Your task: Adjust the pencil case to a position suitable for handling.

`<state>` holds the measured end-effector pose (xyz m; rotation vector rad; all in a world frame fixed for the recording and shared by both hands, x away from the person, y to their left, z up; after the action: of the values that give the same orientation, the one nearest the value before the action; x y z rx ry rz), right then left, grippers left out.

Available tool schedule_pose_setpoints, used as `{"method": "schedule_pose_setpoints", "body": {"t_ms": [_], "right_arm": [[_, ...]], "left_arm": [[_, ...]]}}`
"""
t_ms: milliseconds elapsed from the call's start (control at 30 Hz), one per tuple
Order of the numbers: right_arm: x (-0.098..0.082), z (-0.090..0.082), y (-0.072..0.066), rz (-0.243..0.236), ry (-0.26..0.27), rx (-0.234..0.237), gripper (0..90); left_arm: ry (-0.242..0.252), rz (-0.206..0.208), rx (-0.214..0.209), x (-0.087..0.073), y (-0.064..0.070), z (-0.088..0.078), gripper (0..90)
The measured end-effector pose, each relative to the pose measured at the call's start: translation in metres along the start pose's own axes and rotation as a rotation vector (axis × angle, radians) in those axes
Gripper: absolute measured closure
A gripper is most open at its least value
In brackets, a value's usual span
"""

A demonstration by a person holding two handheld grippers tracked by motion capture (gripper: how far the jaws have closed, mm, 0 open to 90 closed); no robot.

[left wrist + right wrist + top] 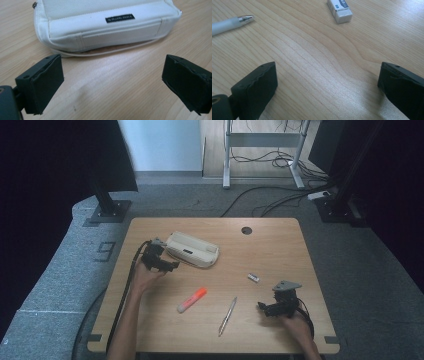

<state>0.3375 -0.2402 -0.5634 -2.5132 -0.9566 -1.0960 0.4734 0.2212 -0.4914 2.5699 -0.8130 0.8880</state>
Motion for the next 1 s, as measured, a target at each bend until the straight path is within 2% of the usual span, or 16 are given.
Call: {"method": "schedule_pose_setpoints", "body": {"t_ms": [67,167,200,300,367,433,667,900,967,1000], "right_arm": [[0.000,0.000,0.000,0.000,0.000,0.000,2.1],[0.000,0.000,0.000,0.000,0.000,0.000,2.1],[0.000,0.000,0.000,0.000,0.000,0.000,2.1],[0.000,0.000,0.000,0.000,0.000,0.000,2.1],[0.000,0.000,0.000,0.001,0.000,0.000,2.1],[0.000,0.000,0.000,0.000,0.000,0.000,2.1],[0.000,0.000,0.000,-0.001,0.001,0.000,2.1],[0.000,0.000,0.000,-0.003,0.002,0.000,2.1],[0.000,0.000,0.000,-0.003,0.002,0.000,2.1],[0.000,0.000,0.000,-0.003,0.002,0.000,2.1]], "left_arm": [[0.008,0.006,0.011,0.005,-0.003,0.003,3.8],[0.000,-0.011,-0.006,0.010,-0.008,0.006,4.2],[-0.005,-0.009,0.011,0.015,-0.011,0.009,4.5],[-0.014,-0.017,0.014,0.020,-0.015,0.013,4.7],[-0.019,-0.013,0.018,0.025,-0.017,0.017,5.0],[-0.032,-0.001,0.040,0.031,-0.022,0.022,5.2],[-0.042,-0.023,0.045,0.044,-0.033,0.030,5.7],[-0.078,-0.005,0.097,0.055,-0.041,0.043,6.6],[-0.070,-0.020,0.102,0.056,-0.045,0.045,7.2],[-0.074,-0.044,0.103,0.057,-0.051,0.048,7.2]]}}
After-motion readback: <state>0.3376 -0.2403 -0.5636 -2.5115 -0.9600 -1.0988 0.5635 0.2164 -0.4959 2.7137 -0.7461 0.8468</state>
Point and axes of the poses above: each handheld gripper's, and its own axes: z roughly forward along the jaws, x roughly out of its top, y roughly to its right, the point moved 1 cm from there along z, roughly forward along the jaws, and after that the axes turned 4 degrees about -z, right-handed, at the moved point
